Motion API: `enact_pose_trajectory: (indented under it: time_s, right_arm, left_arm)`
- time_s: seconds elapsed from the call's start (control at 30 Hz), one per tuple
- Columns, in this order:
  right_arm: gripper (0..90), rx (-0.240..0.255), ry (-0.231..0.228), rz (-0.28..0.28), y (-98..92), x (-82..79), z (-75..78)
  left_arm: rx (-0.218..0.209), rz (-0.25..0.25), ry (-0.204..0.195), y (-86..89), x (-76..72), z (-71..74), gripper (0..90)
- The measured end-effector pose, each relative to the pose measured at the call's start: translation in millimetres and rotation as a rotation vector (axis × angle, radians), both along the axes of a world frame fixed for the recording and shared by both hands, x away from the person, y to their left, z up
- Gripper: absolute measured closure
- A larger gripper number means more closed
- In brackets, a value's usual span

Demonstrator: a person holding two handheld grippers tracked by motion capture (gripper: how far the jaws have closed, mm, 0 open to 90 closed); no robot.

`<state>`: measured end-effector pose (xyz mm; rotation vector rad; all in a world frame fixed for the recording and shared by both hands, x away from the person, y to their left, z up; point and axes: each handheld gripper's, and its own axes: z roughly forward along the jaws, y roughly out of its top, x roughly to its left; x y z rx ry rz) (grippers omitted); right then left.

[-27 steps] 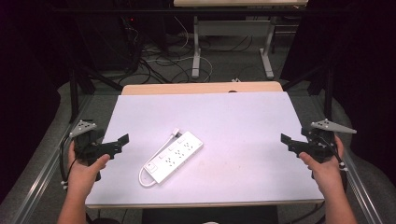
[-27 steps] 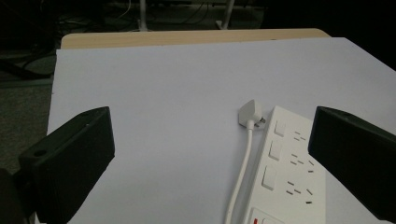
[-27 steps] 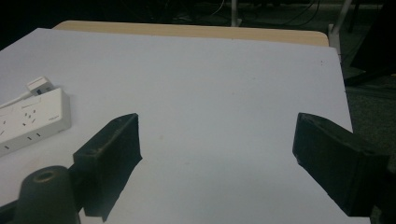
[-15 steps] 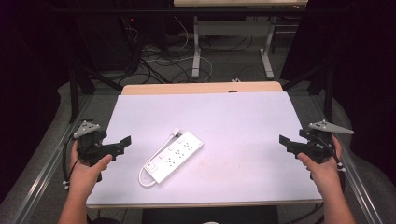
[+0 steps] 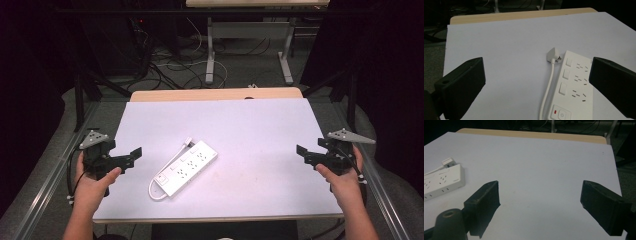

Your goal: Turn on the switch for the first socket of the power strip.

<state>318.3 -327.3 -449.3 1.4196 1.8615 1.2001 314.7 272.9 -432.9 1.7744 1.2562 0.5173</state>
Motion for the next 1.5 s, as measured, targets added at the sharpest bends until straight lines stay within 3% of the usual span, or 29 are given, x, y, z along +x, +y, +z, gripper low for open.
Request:
enact_pose_trajectory:
  time_s: [0.3, 0.57, 0.73, 0.97, 1.2, 1.4, 1.5]
  right_arm:
    - [15.0, -0.013, 0.005, 0.009, 2.0, 0.3, -2.3]
    - [15.1, -0.015, 0.011, 0.013, 3.3, 0.5, -3.1]
    - [15.1, -0.015, 0.013, 0.015, 3.7, 0.8, -3.9]
    - [15.1, -0.017, 0.020, 0.021, 4.2, 0.9, -4.6]
    - [15.1, -0.020, 0.017, 0.019, 6.3, 1.0, -5.1]
    - [15.1, -0.024, 0.017, 0.022, 6.3, 1.2, -5.7]
    - [15.1, -0.024, 0.020, 0.030, 6.8, 1.3, -6.2]
  left_arm:
    - [0.008, -0.031, -0.018, -12.6, -2.6, 3.1, 1.2]
    - [0.042, -0.078, 0.014, -25.8, -3.7, 1.1, 3.9]
    - [0.059, -0.104, 0.026, -33.4, -4.6, 0.1, 10.1]
    - [0.088, -0.107, 0.008, -41.3, -7.0, 0.1, 17.1]
    - [0.091, -0.104, 0.000, -44.5, -8.0, -0.8, 28.3]
    - [0.090, -0.101, 0.003, -46.4, -8.5, -2.1, 32.8]
    - [0.075, -0.123, 0.008, -47.4, -8.5, -2.7, 35.8]
